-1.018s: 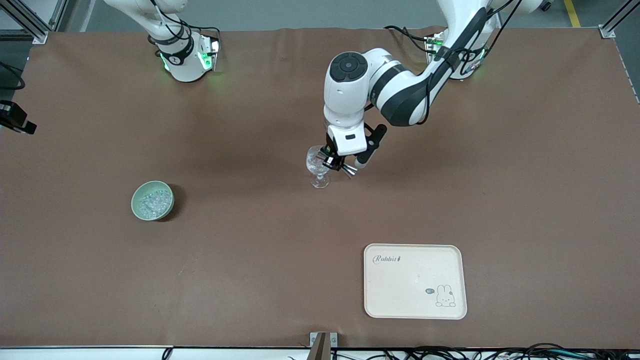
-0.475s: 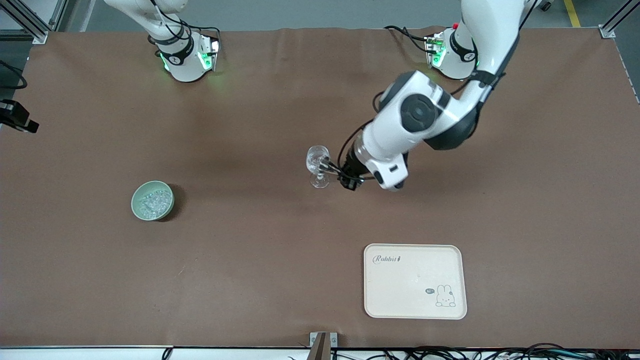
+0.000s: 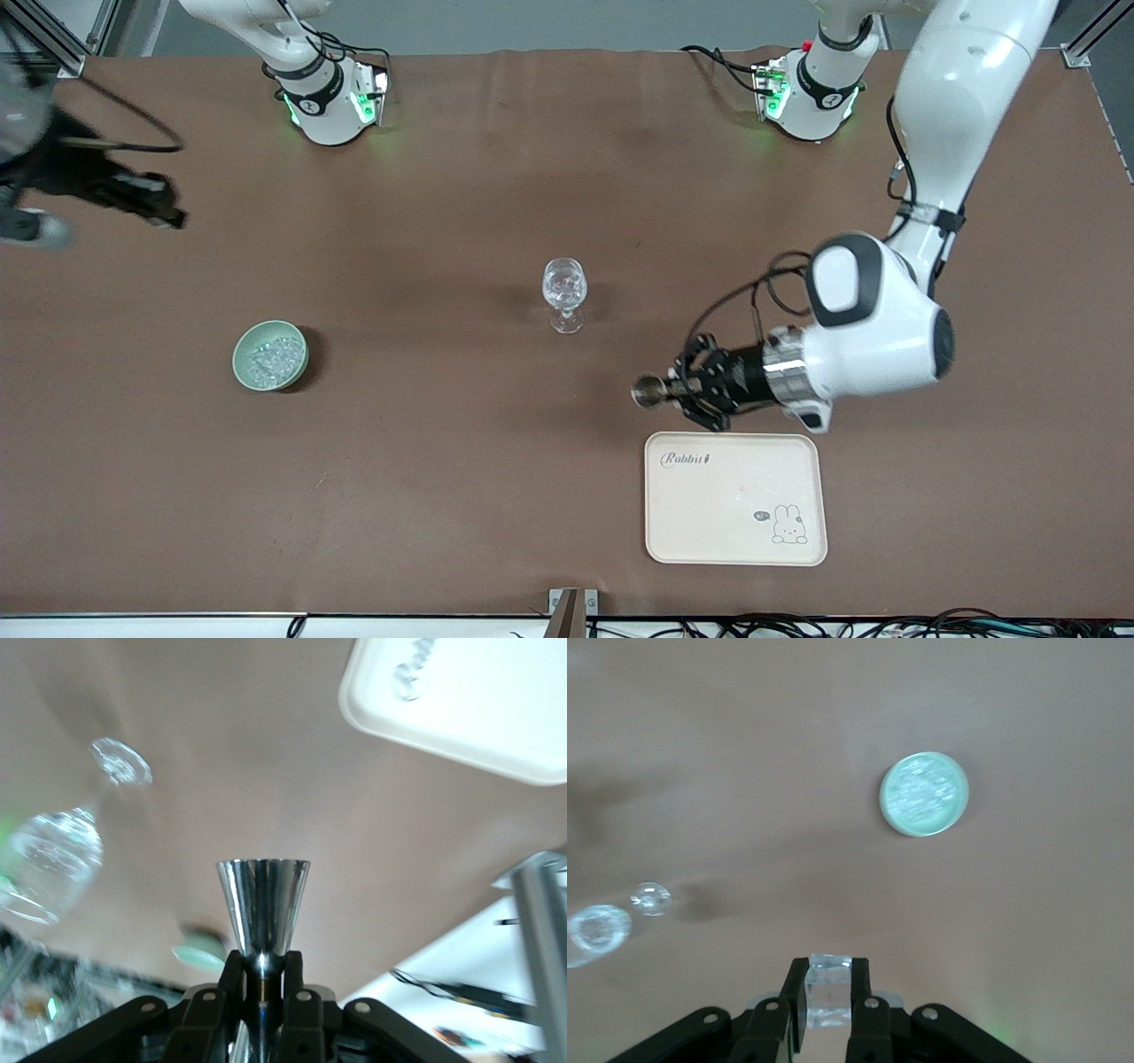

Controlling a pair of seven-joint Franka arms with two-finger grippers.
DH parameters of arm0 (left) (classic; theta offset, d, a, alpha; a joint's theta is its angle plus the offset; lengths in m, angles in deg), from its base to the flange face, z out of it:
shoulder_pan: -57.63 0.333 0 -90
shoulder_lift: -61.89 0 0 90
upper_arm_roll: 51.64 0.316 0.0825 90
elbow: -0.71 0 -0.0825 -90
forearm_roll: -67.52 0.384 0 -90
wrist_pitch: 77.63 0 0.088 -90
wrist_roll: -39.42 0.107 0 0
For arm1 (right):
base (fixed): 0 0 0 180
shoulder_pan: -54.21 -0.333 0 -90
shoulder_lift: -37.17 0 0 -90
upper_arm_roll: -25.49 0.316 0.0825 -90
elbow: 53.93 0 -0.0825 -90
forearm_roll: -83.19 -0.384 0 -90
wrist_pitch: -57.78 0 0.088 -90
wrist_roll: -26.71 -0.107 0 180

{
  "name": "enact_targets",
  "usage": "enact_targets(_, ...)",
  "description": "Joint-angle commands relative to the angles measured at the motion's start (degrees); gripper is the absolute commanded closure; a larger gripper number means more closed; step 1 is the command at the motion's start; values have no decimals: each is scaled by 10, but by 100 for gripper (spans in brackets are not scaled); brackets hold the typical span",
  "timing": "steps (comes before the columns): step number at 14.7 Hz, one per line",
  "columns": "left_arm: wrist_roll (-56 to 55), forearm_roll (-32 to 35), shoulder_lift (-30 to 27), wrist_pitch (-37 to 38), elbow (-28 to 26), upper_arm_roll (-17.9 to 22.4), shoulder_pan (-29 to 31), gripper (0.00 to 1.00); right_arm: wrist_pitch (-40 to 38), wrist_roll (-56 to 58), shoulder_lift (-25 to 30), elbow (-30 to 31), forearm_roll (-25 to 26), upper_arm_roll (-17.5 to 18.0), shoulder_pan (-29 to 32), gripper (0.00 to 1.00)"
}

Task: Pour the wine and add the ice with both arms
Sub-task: 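Carry the jigger to the tray while the right gripper brings ice over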

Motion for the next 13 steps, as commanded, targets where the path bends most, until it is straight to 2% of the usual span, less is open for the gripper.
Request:
enact_targets(1,77,-105,82,2,62,-9,37,100,35,-117,-13,13,-5,6,-80,100)
enact_targets(2,125,-155,101,2,68,-7,49,99,49,-152,-27,13,-7,26,-89,100)
enact_targets(5,243,-275,155,-30,85,-4,70,99,114,-275,-85,13,-12,119,-88,100)
enact_targets(7,267,-293,166,-49,91,2,71,99,165,-335,-128,10,-3,166,-92,100)
enact_targets(8,271,-293,168,-55,91,12,71,99,187,-361,-151,9,6,180,-101,100)
enact_targets(13,353,-295,190,-55,91,26,94,99,253,-418,-232,1,40,183,-164,100)
